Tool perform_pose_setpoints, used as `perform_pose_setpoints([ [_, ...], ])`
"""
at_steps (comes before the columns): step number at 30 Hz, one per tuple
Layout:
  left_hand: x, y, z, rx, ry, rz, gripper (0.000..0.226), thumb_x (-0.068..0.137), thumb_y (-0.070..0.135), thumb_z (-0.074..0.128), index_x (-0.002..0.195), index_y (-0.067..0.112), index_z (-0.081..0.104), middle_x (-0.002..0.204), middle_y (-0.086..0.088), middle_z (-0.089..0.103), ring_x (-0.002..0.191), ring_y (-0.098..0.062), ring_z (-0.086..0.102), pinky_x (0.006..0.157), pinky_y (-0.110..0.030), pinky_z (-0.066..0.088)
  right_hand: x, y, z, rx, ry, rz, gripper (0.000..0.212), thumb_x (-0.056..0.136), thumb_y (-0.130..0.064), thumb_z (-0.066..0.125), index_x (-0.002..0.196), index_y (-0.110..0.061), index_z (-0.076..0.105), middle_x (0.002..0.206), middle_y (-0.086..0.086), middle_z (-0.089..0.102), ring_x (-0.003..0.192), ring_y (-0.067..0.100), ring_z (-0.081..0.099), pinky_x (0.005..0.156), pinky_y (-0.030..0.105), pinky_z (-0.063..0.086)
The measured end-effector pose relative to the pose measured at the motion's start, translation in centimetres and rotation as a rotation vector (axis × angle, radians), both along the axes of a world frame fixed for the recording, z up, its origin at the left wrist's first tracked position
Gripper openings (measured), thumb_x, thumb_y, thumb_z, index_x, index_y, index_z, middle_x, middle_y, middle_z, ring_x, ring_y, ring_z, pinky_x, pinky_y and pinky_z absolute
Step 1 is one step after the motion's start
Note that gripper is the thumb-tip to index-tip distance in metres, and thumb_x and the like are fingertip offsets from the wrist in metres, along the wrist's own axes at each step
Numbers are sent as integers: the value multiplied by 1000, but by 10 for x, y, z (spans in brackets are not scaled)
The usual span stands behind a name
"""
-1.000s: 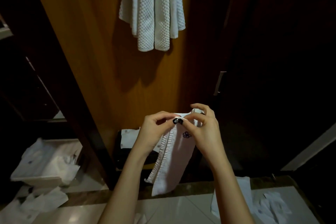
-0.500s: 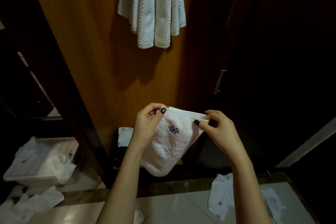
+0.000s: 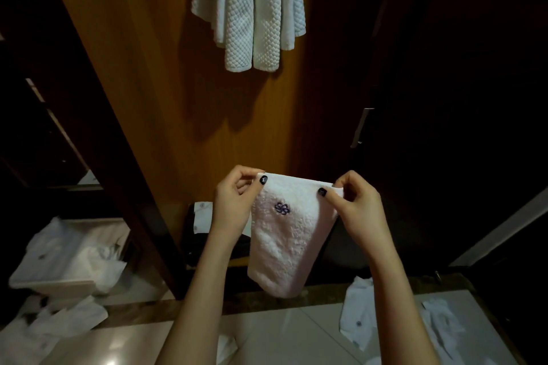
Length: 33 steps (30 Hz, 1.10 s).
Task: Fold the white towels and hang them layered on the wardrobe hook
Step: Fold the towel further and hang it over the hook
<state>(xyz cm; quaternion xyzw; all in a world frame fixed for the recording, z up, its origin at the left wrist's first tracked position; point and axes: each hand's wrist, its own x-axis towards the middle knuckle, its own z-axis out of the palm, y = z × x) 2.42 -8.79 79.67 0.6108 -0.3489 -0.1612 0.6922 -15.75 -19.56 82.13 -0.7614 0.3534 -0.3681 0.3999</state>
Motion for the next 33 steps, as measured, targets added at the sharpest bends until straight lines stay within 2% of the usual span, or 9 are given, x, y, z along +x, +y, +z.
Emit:
perform_pose_setpoints([
  [5,0,1,1,13,24,-84,27,86,5,71,90,31,64,80,12,69,81,-5,66,70,-18,52,-5,-5,-1,23,-3,-13,16,88,-17,71,83,-23,57,83,-1,62,76,18,59,62,41,51],
  [9,1,1,5,30,121,-88,16,89,14,70,96,28,69,87,9,74,84,-3,69,67,-14,51,-12,-12,2,157,54,72,11,86,-21,75,86,-30,68,86,-9,69,83,5,66,65,20,51],
  [15,-2,-2,6,141,96,-57,16,90,10,67,90,26,68,83,6,70,76,1,64,64,-11,48,-14,-12,-3,121,117,55,12,85,-21,75,75,-22,69,79,-5,68,76,5,63,65,24,50],
  [18,-2,2,10,122,144,-240,16,90,7,66,90,23,69,83,9,71,68,1,62,58,-13,46,-15,-11,-2,55,43,-56,15,88,-18,71,76,-28,70,76,-12,68,75,-1,63,60,18,49],
  [20,0,5,15,126,126,-359,18,89,8,68,88,26,72,88,8,73,79,-3,67,64,-13,48,-20,-14,2,103,-16,-27,15,89,-16,70,79,-27,71,75,-11,70,71,0,64,57,16,49],
  [23,-2,8,21,81,180,-436,15,83,15,71,86,30,74,103,1,74,98,-14,69,77,-23,54,-29,-17,12,228,-159,106,10,91,-8,67,87,-15,72,71,-6,69,64,1,61,57,13,47],
  [26,-8,7,23,-53,363,-605,11,84,16,69,90,24,68,120,-18,68,115,-30,63,89,-37,54,-31,-18,15,272,-208,173,11,94,-3,59,95,-5,69,72,0,66,65,7,61,60,17,49],
  [29,-15,7,28,-110,467,-800,19,84,25,75,94,20,60,126,-29,60,110,-35,63,84,-37,55,-28,-17,16,284,-207,184,12,97,-5,56,97,-6,68,76,7,63,67,12,58,61,20,48],
  [33,-20,6,30,-18,495,-824,30,76,33,82,93,21,60,118,-42,54,90,-35,56,68,-35,49,-22,-13,20,257,-206,222,12,98,-9,56,100,-8,68,83,3,68,73,12,61,66,23,50],
])
